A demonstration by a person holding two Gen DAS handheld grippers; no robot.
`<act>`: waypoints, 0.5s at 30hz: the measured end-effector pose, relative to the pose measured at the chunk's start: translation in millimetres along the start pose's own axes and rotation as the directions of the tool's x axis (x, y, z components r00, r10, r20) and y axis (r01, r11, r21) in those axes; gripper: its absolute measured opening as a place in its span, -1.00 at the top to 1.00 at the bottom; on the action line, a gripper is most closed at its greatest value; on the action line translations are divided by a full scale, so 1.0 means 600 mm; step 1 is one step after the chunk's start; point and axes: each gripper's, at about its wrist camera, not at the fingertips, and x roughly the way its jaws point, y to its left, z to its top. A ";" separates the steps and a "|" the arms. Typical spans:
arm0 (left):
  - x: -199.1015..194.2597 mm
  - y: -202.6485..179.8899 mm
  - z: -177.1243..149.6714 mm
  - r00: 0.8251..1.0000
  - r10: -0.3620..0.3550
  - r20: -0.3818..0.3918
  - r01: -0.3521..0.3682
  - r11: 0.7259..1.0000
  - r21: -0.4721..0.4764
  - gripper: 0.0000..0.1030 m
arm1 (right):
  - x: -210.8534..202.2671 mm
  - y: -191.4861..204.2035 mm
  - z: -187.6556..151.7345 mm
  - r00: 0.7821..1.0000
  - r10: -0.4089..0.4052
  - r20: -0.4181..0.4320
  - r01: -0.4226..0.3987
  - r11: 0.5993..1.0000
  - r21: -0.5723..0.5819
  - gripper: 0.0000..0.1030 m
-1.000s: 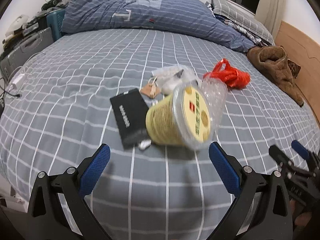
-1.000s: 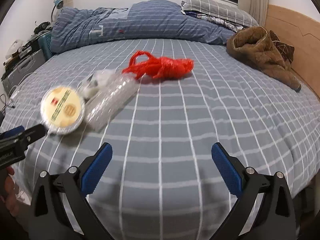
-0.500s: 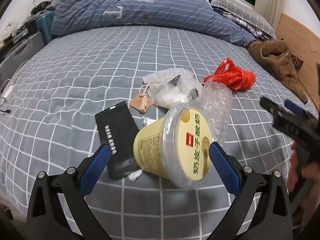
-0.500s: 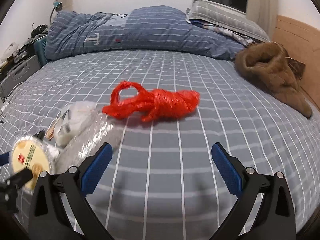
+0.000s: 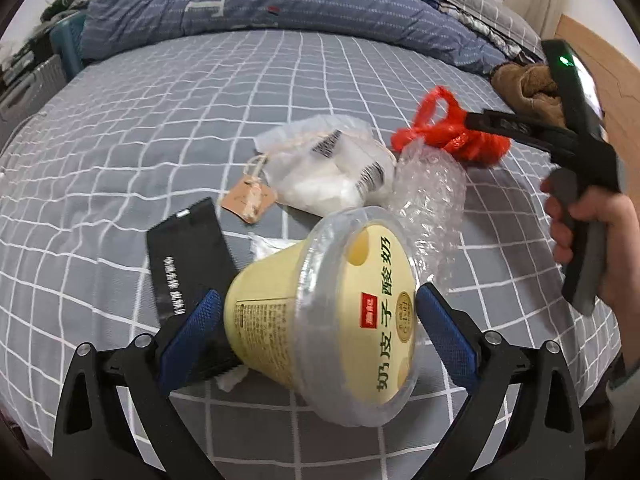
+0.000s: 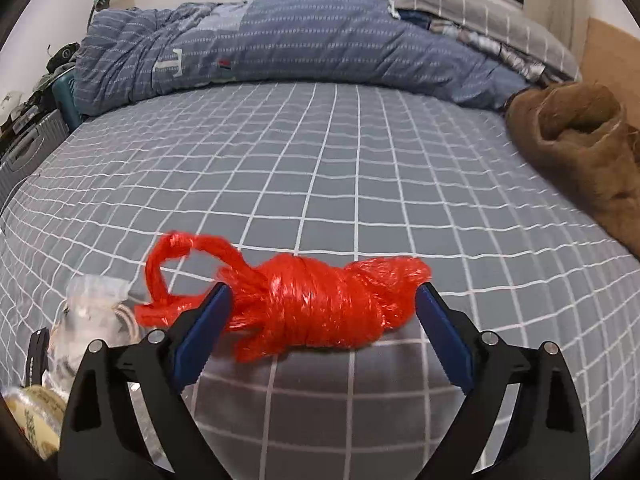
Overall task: Collect trash
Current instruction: 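Grasp the yellow yogurt tub with the left gripper while the right gripper grasps the red bag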
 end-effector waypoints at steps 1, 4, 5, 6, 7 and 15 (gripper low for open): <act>0.001 -0.002 0.000 1.000 -0.003 -0.001 0.003 1.000 0.003 -0.76 | 0.007 -0.001 0.001 1.000 0.012 -0.010 -0.012 1.000 0.010 -0.55; 0.002 -0.004 0.001 1.000 -0.008 0.004 0.008 1.000 -0.003 -0.73 | 0.020 0.005 0.004 0.999 0.036 -0.024 -0.036 0.999 0.012 -0.38; 0.002 -0.004 0.001 1.000 -0.008 0.006 0.008 1.000 -0.003 -0.73 | 0.023 0.009 0.004 0.999 0.036 -0.025 -0.036 0.999 0.007 -0.29; 0.002 -0.002 0.001 1.000 -0.009 0.009 0.010 1.000 -0.007 -0.72 | 0.026 0.014 0.004 0.999 0.032 -0.031 -0.032 0.999 -0.004 -0.24; 0.001 -0.002 0.001 1.000 -0.010 0.013 0.010 1.000 -0.011 -0.71 | 0.028 0.019 0.003 0.999 0.023 -0.035 -0.023 1.000 -0.013 -0.14; -0.008 0.002 0.006 0.999 -0.004 0.034 0.004 1.000 -0.007 -0.56 | 0.030 0.033 -0.014 0.999 -0.017 -0.031 0.016 0.999 -0.036 0.33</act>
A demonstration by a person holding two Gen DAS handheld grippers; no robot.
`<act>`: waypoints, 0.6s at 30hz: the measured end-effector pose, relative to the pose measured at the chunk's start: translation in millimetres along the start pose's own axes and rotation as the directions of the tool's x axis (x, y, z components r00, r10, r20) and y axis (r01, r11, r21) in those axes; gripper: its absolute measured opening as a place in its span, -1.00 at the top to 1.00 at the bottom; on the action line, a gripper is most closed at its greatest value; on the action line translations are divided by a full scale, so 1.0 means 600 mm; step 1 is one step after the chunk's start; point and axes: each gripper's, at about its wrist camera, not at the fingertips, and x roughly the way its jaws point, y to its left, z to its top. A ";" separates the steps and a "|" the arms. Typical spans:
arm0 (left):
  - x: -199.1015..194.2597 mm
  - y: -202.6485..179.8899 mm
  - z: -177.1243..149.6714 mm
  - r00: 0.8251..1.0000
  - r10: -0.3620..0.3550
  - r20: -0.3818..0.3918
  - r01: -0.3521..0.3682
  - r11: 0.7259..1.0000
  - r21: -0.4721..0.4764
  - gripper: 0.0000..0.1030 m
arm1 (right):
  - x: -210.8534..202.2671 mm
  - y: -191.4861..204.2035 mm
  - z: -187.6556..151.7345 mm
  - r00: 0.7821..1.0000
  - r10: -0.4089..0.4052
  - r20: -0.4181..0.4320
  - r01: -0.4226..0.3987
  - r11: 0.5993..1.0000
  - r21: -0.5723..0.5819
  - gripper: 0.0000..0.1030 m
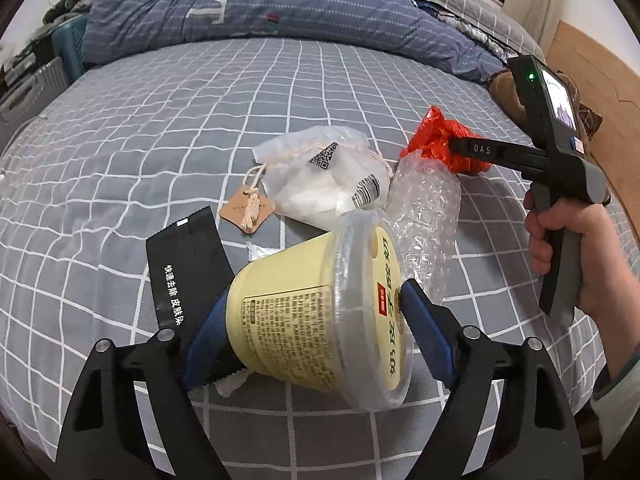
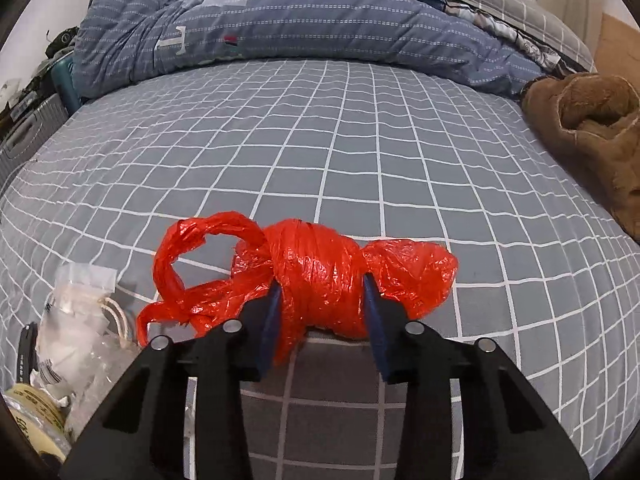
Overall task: Collect trash
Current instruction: 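Grasp the yellow yogurt tub with the left gripper while the right gripper grasps the red bag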
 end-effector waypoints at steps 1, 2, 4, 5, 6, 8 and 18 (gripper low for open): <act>0.001 0.000 -0.001 1.000 0.000 -0.002 0.000 1.000 0.002 -0.56 | -0.002 -0.001 -0.001 1.000 -0.001 0.002 0.001 1.000 0.002 0.34; 0.002 0.000 -0.001 1.000 0.000 -0.004 0.000 1.000 0.004 -0.55 | -0.005 0.000 -0.003 1.000 -0.002 0.006 0.002 1.000 0.004 0.35; 0.005 0.002 -0.002 1.000 -0.002 -0.007 0.002 1.000 0.004 -0.54 | -0.014 0.002 -0.006 1.000 -0.005 0.014 0.005 1.000 0.009 0.36; 0.006 0.004 -0.002 1.000 -0.004 -0.006 0.004 1.000 -0.001 -0.54 | -0.017 0.002 -0.006 1.000 -0.006 0.017 0.006 1.000 0.011 0.36; 0.007 0.004 -0.002 1.000 -0.005 -0.004 0.005 1.000 -0.002 -0.54 | -0.024 0.001 -0.009 1.000 -0.008 0.023 0.008 1.000 0.016 0.36; 0.010 0.002 -0.004 1.000 0.000 0.005 0.000 1.000 0.007 -0.55 | -0.033 -0.002 -0.010 1.000 -0.004 0.026 0.003 1.000 0.023 0.36; 0.022 -0.003 -0.009 1.000 -0.021 -0.018 0.021 1.000 0.016 -0.48 | -0.088 -0.004 -0.030 0.999 -0.013 0.050 0.012 1.000 0.008 0.37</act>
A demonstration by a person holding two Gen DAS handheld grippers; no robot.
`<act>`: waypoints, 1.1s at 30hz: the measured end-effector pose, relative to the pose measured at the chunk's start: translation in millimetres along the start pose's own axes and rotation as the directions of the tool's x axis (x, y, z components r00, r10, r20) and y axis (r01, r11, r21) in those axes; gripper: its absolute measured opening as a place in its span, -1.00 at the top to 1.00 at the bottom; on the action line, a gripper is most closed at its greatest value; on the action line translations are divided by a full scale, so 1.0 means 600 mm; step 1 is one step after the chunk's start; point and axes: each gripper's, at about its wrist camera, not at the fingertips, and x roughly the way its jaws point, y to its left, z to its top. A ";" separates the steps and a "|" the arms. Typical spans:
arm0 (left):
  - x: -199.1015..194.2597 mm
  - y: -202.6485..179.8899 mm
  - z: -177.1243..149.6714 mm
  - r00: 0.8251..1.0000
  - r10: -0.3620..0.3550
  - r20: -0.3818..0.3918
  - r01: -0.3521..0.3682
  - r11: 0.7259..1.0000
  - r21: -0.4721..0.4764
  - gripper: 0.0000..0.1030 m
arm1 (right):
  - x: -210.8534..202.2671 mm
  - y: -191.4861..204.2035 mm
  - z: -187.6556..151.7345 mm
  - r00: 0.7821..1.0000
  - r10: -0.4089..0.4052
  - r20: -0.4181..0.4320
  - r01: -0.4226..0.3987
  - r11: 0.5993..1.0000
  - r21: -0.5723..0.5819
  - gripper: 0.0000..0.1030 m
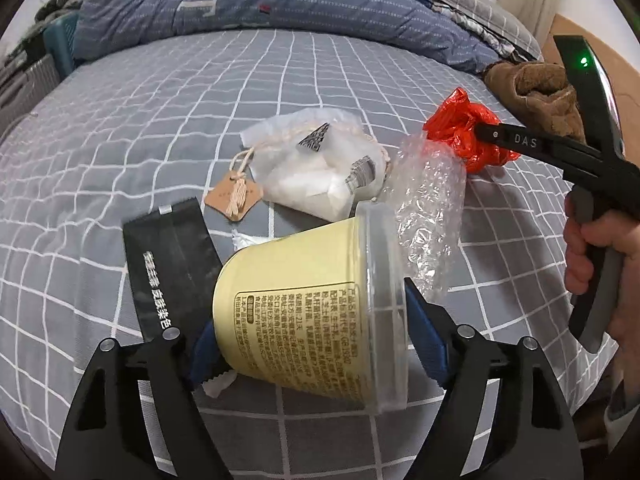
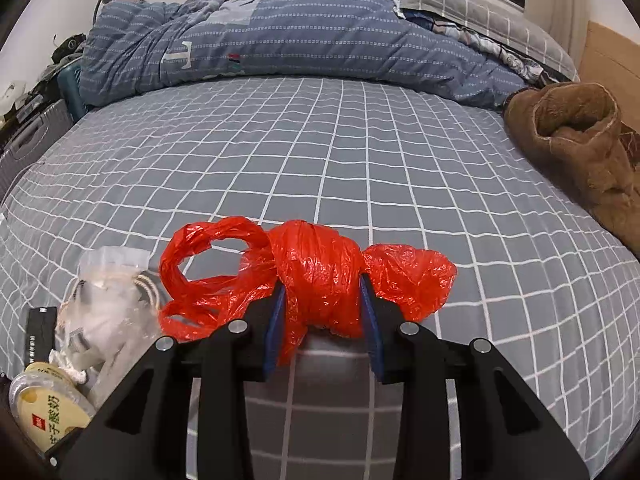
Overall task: Collect trash
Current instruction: 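Grasp the yellow yogurt tub with the left gripper while the right gripper grasps the red bag, then carry the yogurt tub and red bag with both grippers over the trash bin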
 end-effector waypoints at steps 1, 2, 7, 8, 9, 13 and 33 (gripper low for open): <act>-0.001 0.000 0.000 1.000 -0.001 0.002 0.001 1.000 0.001 -0.47 | -0.007 -0.001 -0.002 1.000 -0.001 0.003 0.001 1.000 0.000 0.37; -0.003 0.002 0.000 1.000 -0.004 0.004 0.004 1.000 -0.003 -0.46 | -0.014 -0.001 -0.004 1.000 -0.004 0.008 0.004 1.000 -0.002 0.37; -0.022 0.001 0.003 0.999 0.015 0.031 -0.015 1.000 0.013 -0.42 | -0.040 -0.002 -0.016 1.000 -0.011 0.020 0.011 1.000 0.002 0.37; -0.027 0.000 0.004 0.999 0.020 0.038 -0.020 1.000 0.015 -0.42 | -0.045 -0.002 -0.018 1.000 -0.015 0.022 0.015 1.000 0.005 0.37; -0.030 0.000 0.006 0.999 0.021 0.041 -0.022 1.000 0.017 -0.41 | -0.049 -0.002 -0.020 1.000 -0.019 0.024 0.019 1.000 0.008 0.37; -0.048 0.002 0.009 0.998 0.029 0.059 -0.031 0.999 0.022 -0.38 | -0.077 -0.007 -0.029 0.999 -0.035 0.037 0.034 0.999 0.026 0.37; -0.136 -0.008 -0.019 0.994 -0.008 0.106 0.005 1.000 0.030 -0.32 | -0.244 0.019 -0.118 0.990 -0.072 0.120 0.067 0.997 0.048 0.37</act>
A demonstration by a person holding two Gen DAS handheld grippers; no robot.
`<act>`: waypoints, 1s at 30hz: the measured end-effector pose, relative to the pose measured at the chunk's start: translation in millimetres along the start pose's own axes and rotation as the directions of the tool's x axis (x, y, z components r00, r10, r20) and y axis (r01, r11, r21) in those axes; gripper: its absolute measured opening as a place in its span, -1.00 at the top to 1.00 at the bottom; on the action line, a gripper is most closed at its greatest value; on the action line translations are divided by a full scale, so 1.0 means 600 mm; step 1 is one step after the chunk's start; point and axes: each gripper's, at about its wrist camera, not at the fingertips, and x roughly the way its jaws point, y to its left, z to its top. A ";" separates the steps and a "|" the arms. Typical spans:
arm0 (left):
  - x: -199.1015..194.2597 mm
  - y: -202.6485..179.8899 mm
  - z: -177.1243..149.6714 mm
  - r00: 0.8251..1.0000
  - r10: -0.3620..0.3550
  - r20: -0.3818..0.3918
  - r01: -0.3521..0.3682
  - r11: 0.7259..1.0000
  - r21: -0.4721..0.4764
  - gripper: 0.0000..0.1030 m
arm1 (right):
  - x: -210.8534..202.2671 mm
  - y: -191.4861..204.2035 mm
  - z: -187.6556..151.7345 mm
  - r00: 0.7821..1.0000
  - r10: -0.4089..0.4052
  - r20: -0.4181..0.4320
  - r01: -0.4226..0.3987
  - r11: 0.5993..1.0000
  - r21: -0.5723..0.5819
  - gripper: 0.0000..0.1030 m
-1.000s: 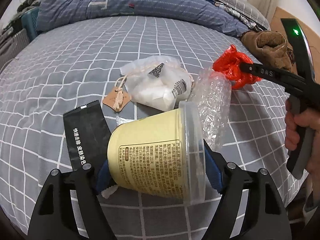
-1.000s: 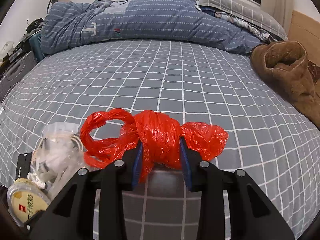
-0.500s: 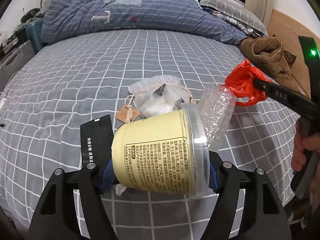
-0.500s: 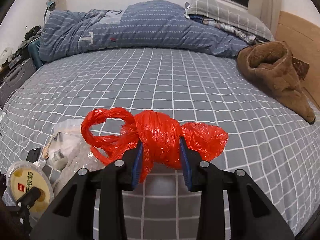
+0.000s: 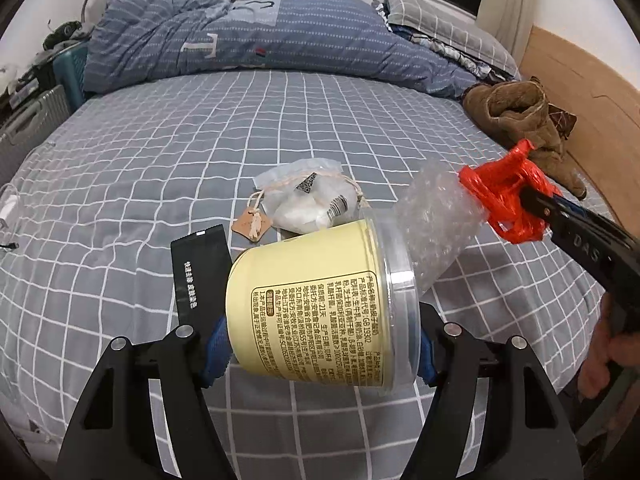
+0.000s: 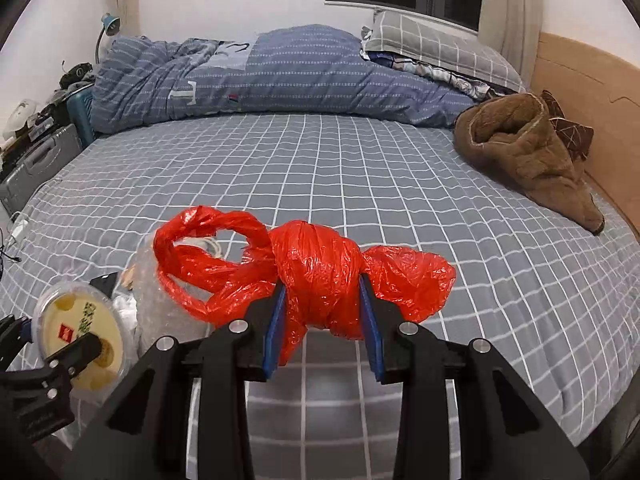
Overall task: Collect trash
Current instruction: 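Carry the yogurt tub and red bag with both grippers over the trash bin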
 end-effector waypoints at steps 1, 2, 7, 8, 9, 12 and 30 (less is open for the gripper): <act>-0.005 -0.001 -0.004 1.000 -0.001 0.001 0.001 1.000 0.000 -0.32 | -0.009 0.002 -0.005 1.000 -0.002 0.003 0.002 1.000 -0.005 0.37; -0.008 -0.002 -0.006 1.000 -0.001 0.002 0.001 1.000 0.001 -0.32 | -0.017 0.002 -0.010 1.000 -0.003 0.005 0.003 1.000 -0.006 0.37; -0.036 -0.010 -0.022 1.000 -0.005 0.016 0.005 1.000 0.005 -0.32 | -0.048 0.006 -0.035 1.000 -0.001 0.001 0.001 1.000 0.004 0.37; -0.040 -0.011 -0.024 1.000 -0.005 0.017 0.005 1.000 0.006 -0.32 | -0.055 0.006 -0.043 1.000 0.001 0.000 -0.001 1.000 0.007 0.37; -0.045 -0.013 -0.027 1.000 -0.007 0.018 0.007 1.000 0.007 -0.32 | -0.062 0.004 -0.049 1.000 0.003 -0.001 -0.003 1.000 0.015 0.37; -0.055 -0.017 -0.039 1.000 -0.007 0.017 0.007 1.000 0.006 -0.32 | -0.080 0.003 -0.064 1.000 0.006 -0.001 -0.006 1.000 0.030 0.37; -0.090 -0.039 -0.112 1.000 0.010 -0.014 -0.010 0.999 0.036 -0.32 | -0.126 0.009 -0.143 0.998 0.051 -0.029 -0.050 0.998 0.024 0.37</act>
